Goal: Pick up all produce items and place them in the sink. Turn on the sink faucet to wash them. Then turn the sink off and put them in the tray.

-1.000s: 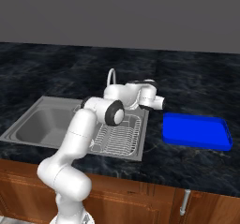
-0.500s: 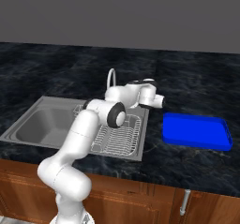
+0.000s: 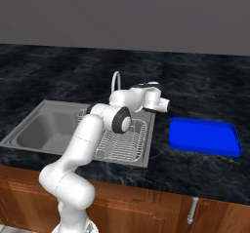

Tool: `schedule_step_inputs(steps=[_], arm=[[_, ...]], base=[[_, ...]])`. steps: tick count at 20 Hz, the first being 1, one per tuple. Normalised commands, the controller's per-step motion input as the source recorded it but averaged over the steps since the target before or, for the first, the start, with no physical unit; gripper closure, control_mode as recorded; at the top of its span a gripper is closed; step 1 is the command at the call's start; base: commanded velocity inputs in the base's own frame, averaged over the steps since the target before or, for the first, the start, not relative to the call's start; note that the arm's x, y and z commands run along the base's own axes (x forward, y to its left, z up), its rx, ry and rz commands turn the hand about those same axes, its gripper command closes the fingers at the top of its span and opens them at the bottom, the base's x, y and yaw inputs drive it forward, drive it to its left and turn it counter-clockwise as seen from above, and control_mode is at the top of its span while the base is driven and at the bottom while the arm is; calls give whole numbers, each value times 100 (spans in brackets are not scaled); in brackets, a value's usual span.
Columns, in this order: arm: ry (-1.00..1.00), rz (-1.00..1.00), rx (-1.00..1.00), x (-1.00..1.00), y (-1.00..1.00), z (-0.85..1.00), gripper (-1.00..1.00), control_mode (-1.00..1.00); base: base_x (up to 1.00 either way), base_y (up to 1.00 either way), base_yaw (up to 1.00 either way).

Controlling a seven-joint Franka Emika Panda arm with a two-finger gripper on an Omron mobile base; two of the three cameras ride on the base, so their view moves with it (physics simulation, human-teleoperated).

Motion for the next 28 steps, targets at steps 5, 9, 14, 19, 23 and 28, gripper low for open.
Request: schedule_step_inputs(steps=[5, 9, 14, 19, 23, 28], arm=[[0, -8, 0, 0, 24, 0, -100, -100], [2, -8, 0, 1, 20, 0, 100, -100], [3, -1, 0, 0, 0, 0, 100, -100], [0, -1, 0, 0, 0, 0, 100, -100], [1, -10, 1, 0, -17, 0, 100, -100], [3, -16, 3, 0, -26, 0, 100, -100]], base=[[0, 0, 0], [0, 0, 0], [0, 0, 0], [0, 0, 0], [0, 0, 0], [0, 0, 0]])
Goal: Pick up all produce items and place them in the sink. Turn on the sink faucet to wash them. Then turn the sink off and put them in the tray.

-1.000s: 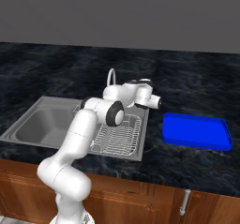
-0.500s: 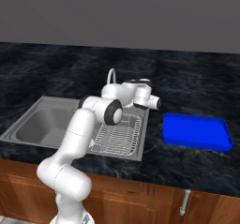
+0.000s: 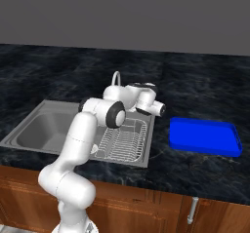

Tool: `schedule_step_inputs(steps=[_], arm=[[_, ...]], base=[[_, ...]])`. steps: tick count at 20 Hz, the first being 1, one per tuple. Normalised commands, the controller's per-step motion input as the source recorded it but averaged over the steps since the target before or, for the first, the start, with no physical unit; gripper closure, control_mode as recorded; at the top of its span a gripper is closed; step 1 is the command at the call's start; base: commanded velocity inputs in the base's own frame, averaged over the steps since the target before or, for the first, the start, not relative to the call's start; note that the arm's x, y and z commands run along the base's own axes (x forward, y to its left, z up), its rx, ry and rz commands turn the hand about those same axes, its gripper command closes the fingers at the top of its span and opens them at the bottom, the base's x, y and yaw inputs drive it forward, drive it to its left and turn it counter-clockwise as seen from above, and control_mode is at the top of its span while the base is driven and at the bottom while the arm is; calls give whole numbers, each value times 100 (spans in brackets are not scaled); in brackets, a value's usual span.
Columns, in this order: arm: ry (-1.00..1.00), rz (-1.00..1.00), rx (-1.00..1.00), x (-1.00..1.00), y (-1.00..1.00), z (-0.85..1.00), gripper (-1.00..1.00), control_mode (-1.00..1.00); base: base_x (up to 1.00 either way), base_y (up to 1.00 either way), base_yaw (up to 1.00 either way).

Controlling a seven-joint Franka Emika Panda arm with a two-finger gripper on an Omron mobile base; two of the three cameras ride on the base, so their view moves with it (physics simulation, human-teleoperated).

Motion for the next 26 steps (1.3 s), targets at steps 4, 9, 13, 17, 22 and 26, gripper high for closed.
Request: schedule_step_inputs(steps=[4, 9, 13, 17, 22, 26], arm=[[4, -16, 4, 1, -35, 0, 100, -100], [2, -9, 4, 3, -57, 0, 100, -100], [3, -3, 7, 6, -83, -8, 100, -100], [5, -2, 9, 9, -93, -14, 100, -100], [6, -2, 11, 7, -97, -21, 100, -100], [7, -2, 11, 7, -96, -27, 100, -100]], base=[[0, 0, 0], [0, 0, 0], [0, 0, 0], [0, 0, 0], [0, 0, 0], [0, 0, 0]])
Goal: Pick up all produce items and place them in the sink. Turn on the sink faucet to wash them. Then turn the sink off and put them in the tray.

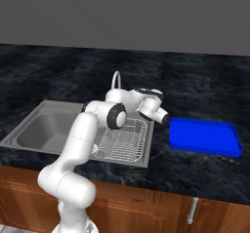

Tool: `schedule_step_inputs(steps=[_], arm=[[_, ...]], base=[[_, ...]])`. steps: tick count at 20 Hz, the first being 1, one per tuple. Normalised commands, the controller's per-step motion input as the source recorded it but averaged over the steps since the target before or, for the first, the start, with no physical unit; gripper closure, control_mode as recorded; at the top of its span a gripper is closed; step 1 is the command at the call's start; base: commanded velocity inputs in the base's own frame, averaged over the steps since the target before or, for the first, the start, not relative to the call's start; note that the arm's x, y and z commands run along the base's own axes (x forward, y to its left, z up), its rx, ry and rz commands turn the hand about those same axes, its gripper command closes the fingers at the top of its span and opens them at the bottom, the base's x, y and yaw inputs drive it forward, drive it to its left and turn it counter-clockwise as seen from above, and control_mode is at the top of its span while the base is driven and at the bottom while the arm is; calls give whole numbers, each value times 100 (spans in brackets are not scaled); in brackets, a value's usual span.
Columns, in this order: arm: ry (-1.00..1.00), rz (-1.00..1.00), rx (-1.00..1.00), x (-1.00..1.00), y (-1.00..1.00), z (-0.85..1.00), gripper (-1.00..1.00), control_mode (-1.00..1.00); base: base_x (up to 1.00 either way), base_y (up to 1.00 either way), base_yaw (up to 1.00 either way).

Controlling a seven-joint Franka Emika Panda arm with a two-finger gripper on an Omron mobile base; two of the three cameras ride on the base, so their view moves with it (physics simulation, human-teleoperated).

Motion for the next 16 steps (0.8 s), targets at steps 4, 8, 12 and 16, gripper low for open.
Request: schedule_step_inputs(steps=[4, 8, 12, 16], arm=[[8, -2, 11, 6, -95, -33, 100, -100], [8, -1, 10, 13, -82, -25, 100, -100], [6, 0, 1, 15, -10, 0, 100, -100], [1, 3, -3, 11, 7, 9, 100, -100]], base=[[0, 0, 0], [0, 0, 0], [0, 0, 0], [0, 0, 0]])
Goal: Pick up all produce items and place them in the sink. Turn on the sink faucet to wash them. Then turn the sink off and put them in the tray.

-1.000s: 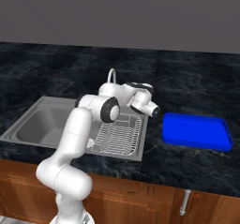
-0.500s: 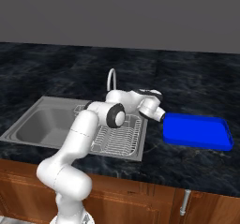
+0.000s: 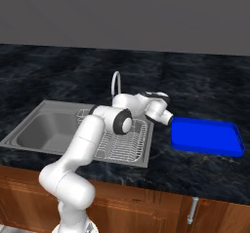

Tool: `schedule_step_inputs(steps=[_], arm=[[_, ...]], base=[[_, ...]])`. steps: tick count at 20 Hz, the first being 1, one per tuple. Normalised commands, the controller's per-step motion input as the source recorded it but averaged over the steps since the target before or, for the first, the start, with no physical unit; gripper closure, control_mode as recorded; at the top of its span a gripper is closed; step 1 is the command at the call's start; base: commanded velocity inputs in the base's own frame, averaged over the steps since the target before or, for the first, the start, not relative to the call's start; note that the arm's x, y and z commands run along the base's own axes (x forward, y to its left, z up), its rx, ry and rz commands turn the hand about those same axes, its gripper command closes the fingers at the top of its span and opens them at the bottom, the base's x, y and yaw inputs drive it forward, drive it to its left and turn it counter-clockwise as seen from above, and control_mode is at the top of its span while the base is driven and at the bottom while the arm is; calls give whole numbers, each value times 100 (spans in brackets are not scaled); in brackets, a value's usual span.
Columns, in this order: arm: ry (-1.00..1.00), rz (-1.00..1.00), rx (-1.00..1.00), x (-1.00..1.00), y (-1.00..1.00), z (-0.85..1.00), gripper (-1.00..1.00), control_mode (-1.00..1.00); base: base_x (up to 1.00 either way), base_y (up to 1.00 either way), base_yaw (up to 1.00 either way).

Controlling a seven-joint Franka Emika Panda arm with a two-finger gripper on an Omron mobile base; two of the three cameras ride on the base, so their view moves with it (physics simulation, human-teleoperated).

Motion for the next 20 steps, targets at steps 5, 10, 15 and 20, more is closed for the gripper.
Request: schedule_step_inputs(steps=[5, 10, 15, 20], arm=[[-4, 11, -9, 9, 23, 21, 100, -100], [-9, 15, -12, 6, 34, 34, 100, -100], [-7, 14, -14, 3, 51, 42, 100, -100], [-5, 11, -16, 0, 63, 49, 100, -100]], base=[[0, 0, 0], [0, 0, 0], [0, 0, 0], [0, 0, 0]])
